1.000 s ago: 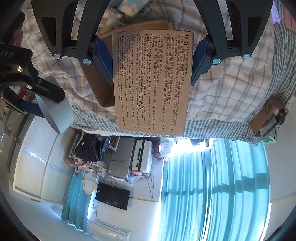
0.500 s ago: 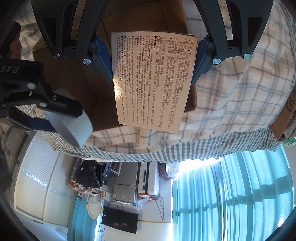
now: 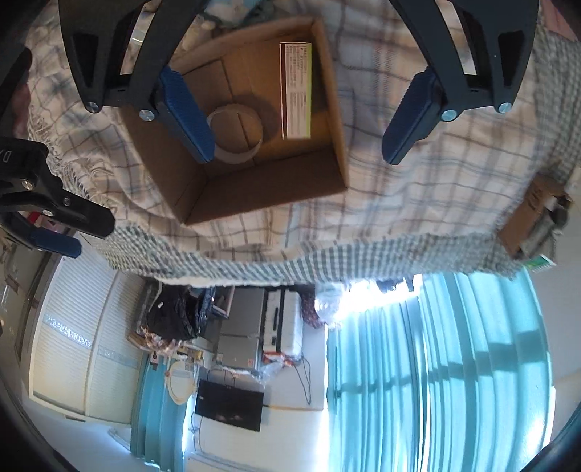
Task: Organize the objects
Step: 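Carry both items into the cardboard box and open both tools, then grasp the clear plastic jar with blue label with the right tool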
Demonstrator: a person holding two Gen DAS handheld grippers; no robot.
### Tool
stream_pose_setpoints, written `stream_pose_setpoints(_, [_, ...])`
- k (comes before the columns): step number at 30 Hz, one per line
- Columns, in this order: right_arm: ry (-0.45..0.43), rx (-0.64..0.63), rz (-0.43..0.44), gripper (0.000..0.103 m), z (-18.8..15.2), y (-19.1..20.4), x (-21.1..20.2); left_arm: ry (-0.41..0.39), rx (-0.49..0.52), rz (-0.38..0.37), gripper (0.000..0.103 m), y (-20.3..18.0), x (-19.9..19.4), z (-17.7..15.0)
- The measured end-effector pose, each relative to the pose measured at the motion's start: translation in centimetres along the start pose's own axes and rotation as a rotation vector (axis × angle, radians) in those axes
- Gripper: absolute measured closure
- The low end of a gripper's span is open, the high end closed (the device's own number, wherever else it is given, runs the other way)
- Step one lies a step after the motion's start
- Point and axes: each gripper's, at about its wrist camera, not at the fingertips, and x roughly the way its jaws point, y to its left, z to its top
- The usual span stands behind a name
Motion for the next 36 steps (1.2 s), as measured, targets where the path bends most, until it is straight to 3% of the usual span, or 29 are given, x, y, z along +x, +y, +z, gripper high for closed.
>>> stream_pose_setpoints(4, [-0.050,-0.031,-0.033,0.008,0.6,0.5,-6.5,-0.064,-0.019,-0.001,0.002,-0.1,-6.2,0.7])
stream_pose_setpoints(10, [-0.101,-0.033,-0.065,0.008,-0.1,1.2,-14.8,-0.091,-0.011,0.030,0.000,-0.7,-12.2,-0.6])
stream_pose_setpoints(18, [-0.117,-0.061,-0.074,0.004,-4.4,3.3,-20.4,-0.068,0.004,0.042,0.000,-1.3,-15.2,-5.4])
stream_pose_setpoints(25, [-0.047,-0.073,-0.075,0.003,-11.2,5.6,-17.3,-0.003,-0.060,0.087,0.000,-1.2,-13.3,-12.2])
stream_pose_setpoints(31, [0.083,-0.041,-0.012,0.003,-16.8,6.9,-10.1,0.076,-0.089,0.152,0.000,-0.8,-8.8,-17.8])
stream_pose_setpoints(36, [0.195,-0.052,0.009,0.003,-19.8,8.2,-5.3,0.164,-0.133,0.159,0.000,0.7,-6.2,-19.9])
